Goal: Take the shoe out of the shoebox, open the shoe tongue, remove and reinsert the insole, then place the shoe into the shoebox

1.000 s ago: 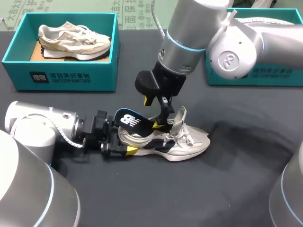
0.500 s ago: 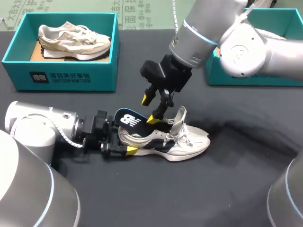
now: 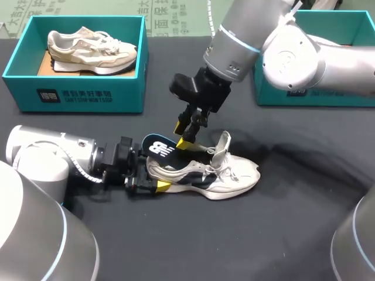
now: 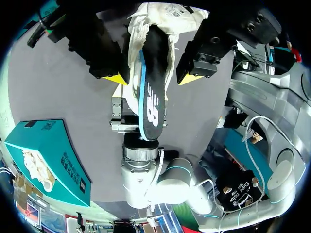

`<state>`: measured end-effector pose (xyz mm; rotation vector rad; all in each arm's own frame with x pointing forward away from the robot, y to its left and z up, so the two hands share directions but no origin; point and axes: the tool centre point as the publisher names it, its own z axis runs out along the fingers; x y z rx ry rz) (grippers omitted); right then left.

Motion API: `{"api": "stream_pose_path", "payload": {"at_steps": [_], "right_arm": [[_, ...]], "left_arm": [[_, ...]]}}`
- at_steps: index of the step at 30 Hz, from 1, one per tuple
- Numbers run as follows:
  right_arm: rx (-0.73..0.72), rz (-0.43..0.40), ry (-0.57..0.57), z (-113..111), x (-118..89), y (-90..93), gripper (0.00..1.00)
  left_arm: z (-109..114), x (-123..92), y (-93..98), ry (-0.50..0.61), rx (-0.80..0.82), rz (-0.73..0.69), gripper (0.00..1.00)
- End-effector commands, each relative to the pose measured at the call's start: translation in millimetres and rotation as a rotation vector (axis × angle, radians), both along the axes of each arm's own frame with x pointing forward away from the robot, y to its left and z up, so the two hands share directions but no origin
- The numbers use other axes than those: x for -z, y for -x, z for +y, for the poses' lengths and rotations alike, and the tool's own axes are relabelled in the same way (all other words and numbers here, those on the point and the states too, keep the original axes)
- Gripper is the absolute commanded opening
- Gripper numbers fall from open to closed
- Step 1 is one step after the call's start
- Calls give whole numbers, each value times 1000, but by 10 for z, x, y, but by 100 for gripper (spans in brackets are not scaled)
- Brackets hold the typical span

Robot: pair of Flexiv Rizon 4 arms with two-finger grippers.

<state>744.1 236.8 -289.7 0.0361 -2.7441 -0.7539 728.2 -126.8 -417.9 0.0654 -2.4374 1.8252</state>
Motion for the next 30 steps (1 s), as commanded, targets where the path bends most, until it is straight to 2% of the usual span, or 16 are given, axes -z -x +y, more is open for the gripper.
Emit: {"api": "stream_pose_path", "payload": {"at_steps": [1,3,7,15,21,24,30], "right_arm": [[5,32,-26,18,139,-46,66],[12,52,-34,25,185,-56,68],[21,98,-57,41,280,-77,65],[23,138,-83,86,382,-66,67],[26,171,-102,127,443,-1,59],[34,188,-109,141,465,54,50],[57,204,-113,144,473,154,46]], "left_arm": [[-4,22,-11,-1,-1,0,0],[-4,22,-11,-1,-1,0,0],[-4,22,-11,-1,-1,0,0],[-4,22,-11,-1,-1,0,0],[-4,22,-11,-1,-1,0,0],[-4,22,-11,-1,-1,0,0],[-4,22,-11,-1,-1,0,0]]}}
